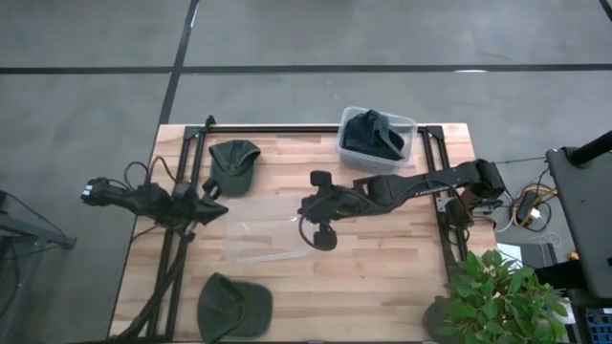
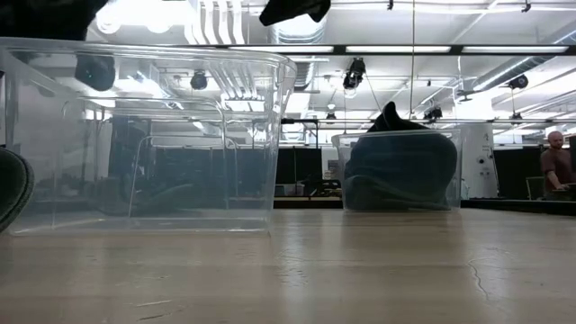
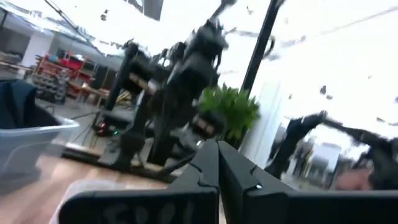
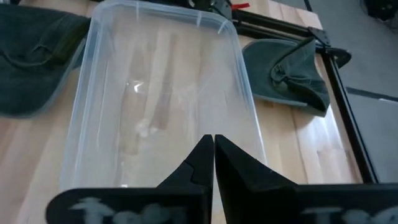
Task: Pick & Place hat
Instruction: Put the top green cap into the bottom transparent bin
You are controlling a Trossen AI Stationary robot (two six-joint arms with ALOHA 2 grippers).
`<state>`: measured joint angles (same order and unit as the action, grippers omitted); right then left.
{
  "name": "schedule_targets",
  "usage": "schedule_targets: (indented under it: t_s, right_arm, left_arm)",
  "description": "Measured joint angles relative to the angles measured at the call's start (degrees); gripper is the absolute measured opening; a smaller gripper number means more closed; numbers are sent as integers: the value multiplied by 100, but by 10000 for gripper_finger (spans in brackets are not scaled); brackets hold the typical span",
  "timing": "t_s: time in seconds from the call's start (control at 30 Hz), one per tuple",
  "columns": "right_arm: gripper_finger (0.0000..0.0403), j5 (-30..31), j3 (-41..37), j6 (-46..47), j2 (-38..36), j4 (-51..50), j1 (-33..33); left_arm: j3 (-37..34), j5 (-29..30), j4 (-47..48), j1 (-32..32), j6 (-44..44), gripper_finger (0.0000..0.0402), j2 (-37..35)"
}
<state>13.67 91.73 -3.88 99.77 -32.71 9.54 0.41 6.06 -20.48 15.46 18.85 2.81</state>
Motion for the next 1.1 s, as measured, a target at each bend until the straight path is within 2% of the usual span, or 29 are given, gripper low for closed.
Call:
schedule_targets:
  t_s: [0.1, 0.17, 0.23, 0.43, 0.57, 0.67, 0.83, 1.1]
  right_arm:
    - [8, 0, -46, -104, 3, 38, -4]
    - [8, 1, -80, -108, 11, 55, -18]
    - [8, 0, -127, -100, 15, 49, -17]
    - [8, -7, -406, 62, 15, 100, -15]
    - [8, -7, -740, 202, 15, 246, -15]
    - [8, -10, -930, 326, 15, 353, -16]
    - [8, -2, -1155, 498, 9, 643, 66]
    - [8, -9, -1331, 584, 7, 1030, 257]
  left_arm:
    - [8, 316, -388, 0, 254, 0, -2]
    - [123, 891, -121, 0, 708, 2, 8]
    - [397, 1273, 329, -2, 782, 10, 15]
    - [1692, 2685, 2558, 0, 727, 71, 264]
    - [2597, 3810, 4181, -7, 1503, 111, 730]
    - [3150, 3915, 5089, -2, 1855, 133, 1201]
    - [3896, 4225, 5831, -32, 2079, 160, 2071]
    - [5226, 4327, 7659, -494, 2847, 167, 3402]
